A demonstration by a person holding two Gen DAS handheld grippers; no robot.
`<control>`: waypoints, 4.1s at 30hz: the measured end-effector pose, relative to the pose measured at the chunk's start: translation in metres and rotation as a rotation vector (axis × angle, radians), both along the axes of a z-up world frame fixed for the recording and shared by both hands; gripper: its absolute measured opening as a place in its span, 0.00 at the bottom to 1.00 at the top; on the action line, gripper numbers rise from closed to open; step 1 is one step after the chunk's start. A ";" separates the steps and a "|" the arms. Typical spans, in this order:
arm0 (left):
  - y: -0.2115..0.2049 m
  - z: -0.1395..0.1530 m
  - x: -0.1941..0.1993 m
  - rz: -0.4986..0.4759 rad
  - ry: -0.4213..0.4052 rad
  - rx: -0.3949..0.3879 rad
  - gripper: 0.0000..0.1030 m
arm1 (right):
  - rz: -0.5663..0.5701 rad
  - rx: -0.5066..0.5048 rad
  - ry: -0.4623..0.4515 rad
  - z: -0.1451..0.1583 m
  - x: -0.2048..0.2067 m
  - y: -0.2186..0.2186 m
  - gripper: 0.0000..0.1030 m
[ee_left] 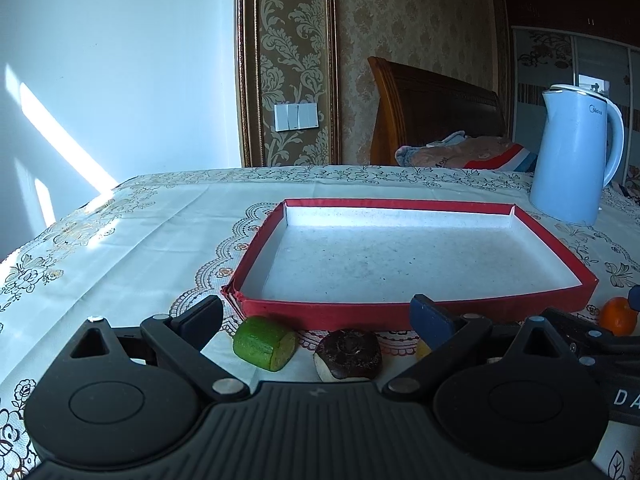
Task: Organize fruits
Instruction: 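Move both tools down toward the fruits lying in front of the red tray, then close the left gripper on the orange while the right gripper closes on the brown round fruit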
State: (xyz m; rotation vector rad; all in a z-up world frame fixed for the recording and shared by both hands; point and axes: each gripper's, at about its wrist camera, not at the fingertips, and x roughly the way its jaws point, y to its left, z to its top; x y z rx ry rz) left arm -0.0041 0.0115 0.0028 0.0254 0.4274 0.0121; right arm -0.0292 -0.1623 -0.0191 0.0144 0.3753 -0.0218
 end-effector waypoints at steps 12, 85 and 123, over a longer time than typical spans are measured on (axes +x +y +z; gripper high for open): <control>0.049 0.029 -0.023 0.023 0.010 -0.052 0.97 | 0.007 -0.012 -0.026 0.002 -0.004 0.002 1.00; 0.046 -0.012 -0.051 0.008 0.133 0.017 0.97 | 0.083 -0.015 0.177 -0.004 -0.035 -0.043 0.87; 0.040 -0.018 -0.035 -0.027 0.179 0.027 0.97 | 0.124 0.047 0.255 -0.012 -0.019 -0.035 0.46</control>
